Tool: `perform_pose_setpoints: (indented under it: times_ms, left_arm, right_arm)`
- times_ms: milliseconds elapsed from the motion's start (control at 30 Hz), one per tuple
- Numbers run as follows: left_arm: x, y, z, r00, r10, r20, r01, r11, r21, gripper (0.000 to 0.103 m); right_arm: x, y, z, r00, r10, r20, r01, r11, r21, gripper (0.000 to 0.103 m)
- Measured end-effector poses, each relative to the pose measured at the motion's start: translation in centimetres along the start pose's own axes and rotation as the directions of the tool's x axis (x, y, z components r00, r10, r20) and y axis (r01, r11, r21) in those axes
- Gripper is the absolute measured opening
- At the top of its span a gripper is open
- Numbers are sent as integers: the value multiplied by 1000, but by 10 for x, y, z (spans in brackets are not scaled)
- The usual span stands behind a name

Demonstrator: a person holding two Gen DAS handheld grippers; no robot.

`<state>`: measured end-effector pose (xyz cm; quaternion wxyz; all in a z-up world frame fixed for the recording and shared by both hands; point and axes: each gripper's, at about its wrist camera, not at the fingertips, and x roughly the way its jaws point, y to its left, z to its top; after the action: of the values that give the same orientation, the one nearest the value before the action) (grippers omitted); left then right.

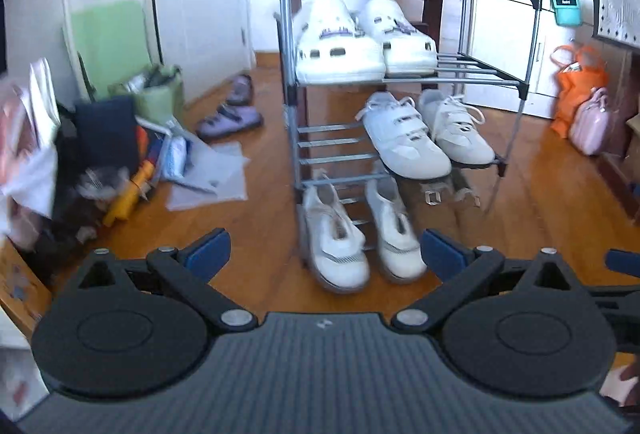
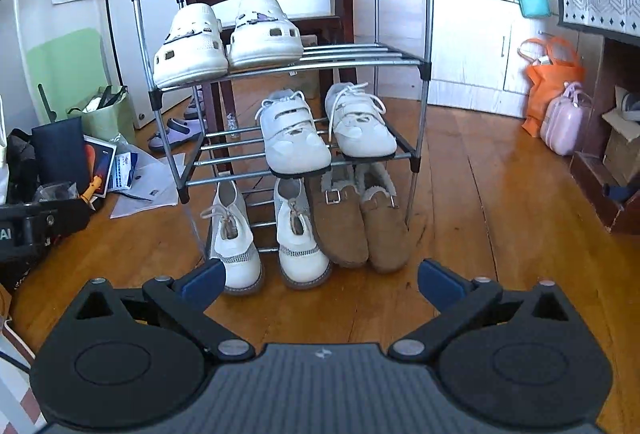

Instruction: Organize scattered shoes

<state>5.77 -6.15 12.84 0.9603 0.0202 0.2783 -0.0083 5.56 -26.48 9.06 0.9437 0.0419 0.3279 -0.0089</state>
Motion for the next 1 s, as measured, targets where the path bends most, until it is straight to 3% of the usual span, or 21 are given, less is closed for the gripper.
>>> perform_pose_setpoints:
  times_ms: [67, 267, 433, 567, 767, 1000]
  left_arm:
    - [-1, -1, 0, 999, -33, -5, 33, 999, -6, 103]
    - [0, 0, 1, 999, -35, -32, 34, 999, -16, 103]
    - [-8, 2, 3, 993, -108, -46, 107, 994, -22, 103]
    - [-28, -3, 10, 992, -124, -19, 124, 992, 34, 103]
    - [-65, -11, 24, 995, -73, 63, 67, 993, 100, 103]
    - [-84, -13, 31, 982, -181, 62, 174, 980, 100, 103]
  right_arm:
    - [-2, -2, -2, 1000, -5, -5, 5, 1000, 9, 102]
    - [-10, -7, -10, 999, -36, -12, 36, 999, 20, 102]
    - [-20, -5, -8, 999, -41, -1, 41, 999, -6, 102]
    - [-41, 2, 4, 997, -55, 56, 58, 997, -54, 102]
    - [-73, 14, 22, 987, -70, 145, 88, 988, -125, 103]
    - [-99, 18, 29, 977, -91, 191, 118, 983, -139, 103]
